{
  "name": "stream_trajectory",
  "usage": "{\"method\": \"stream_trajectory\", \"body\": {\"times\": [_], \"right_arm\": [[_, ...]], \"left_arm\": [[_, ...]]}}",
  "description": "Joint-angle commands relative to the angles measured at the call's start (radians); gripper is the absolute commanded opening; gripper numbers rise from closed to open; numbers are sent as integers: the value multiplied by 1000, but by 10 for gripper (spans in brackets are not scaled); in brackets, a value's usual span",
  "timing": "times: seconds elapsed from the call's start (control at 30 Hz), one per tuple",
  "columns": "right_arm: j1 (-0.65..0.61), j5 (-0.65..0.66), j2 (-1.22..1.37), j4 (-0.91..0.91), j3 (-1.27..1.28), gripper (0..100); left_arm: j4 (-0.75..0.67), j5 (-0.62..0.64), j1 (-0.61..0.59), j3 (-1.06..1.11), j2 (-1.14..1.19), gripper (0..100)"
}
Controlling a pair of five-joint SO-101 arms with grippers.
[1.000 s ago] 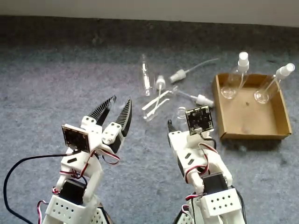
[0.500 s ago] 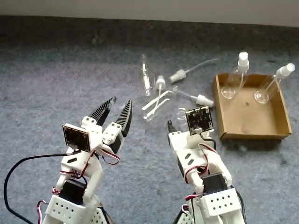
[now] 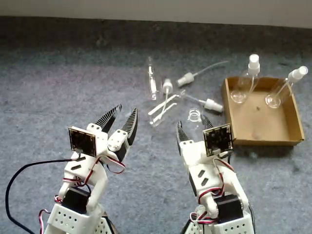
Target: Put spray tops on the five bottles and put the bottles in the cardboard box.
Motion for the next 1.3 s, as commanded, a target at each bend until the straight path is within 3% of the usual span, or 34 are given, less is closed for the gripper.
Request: {"method": "stream_trajectory", "body": {"times": [0.0, 0.13, 0.23, 0.37, 0.53, 0.83, 1.27], "right_arm": [[12, -9, 7, 7, 5, 105], [12, -9, 16, 7, 13, 105], [15, -9, 16, 7, 25, 105], [101, -9, 16, 7, 45, 105], [217, -9, 16, 7, 47, 105], [278, -9, 16, 7, 48, 104], [325, -9, 16, 12, 48, 102]], "left_arm": [[61, -21, -12, -54, -13, 119], [308, -120, -16, -228, -12, 119], [417, -132, -68, -328, -10, 119], [430, -132, -140, -409, 85, 119], [486, -132, -137, -615, 394, 119], [608, -302, -62, -1036, 895, 123], [753, -393, -35, -1469, 1455, 123]]}}
